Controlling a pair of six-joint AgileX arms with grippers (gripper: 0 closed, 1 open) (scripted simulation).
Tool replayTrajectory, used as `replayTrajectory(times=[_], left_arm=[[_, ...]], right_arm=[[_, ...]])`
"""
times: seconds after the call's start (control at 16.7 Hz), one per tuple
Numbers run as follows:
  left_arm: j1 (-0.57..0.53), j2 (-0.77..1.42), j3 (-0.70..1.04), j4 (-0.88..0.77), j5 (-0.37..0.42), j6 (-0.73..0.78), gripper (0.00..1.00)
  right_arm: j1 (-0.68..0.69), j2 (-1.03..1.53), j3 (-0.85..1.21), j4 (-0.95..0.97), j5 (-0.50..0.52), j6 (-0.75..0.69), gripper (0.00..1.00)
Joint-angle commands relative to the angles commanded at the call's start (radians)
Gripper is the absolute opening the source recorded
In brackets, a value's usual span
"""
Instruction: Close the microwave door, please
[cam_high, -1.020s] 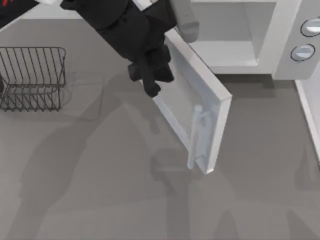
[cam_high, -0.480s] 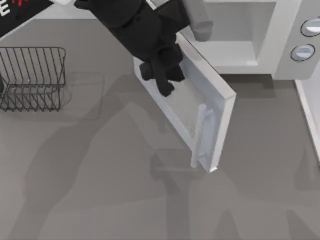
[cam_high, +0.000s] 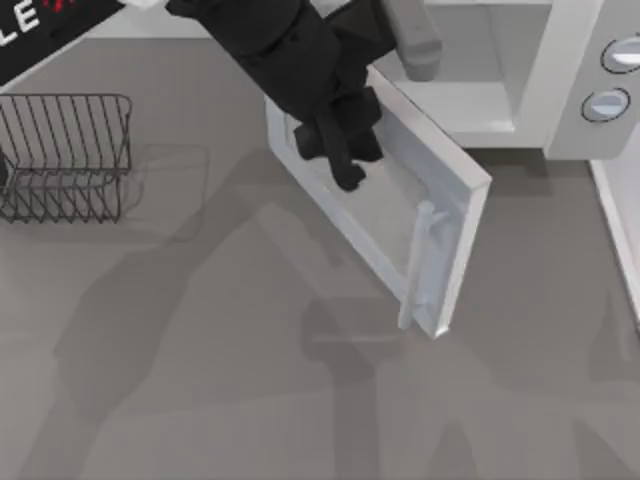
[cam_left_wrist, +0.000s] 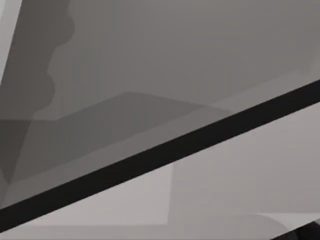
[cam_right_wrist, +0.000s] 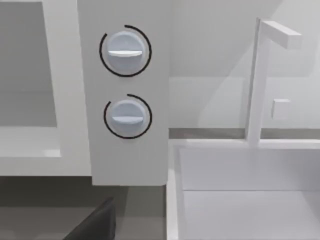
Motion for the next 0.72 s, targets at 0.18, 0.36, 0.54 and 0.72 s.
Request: replayTrajectory(times=[0.18, 0.36, 0.54, 0.72], left_arm=[[-0.025, 0.026, 0.031, -0.002, -0.009, -0.026, 0.0], [-0.027, 0.028, 0.038, 0.002, -0.012, -0.029, 0.0], [-0.035, 0.031, 0.036, -0.006, -0.006, -0.028, 0.0], [-0.069, 0.065, 0.046, -0.028, 0.009, -0.034, 0.0]], right_arm=[[0.0, 0.0, 0.0, 0.0, 0.0, 0.0, 1.0], [0.0, 0.0, 0.0, 0.0, 0.0, 0.0, 1.0], [0.0, 0.0, 0.0, 0.0, 0.0, 0.0, 1.0], [0.0, 0.0, 0.0, 0.0, 0.0, 0.0, 1.0]])
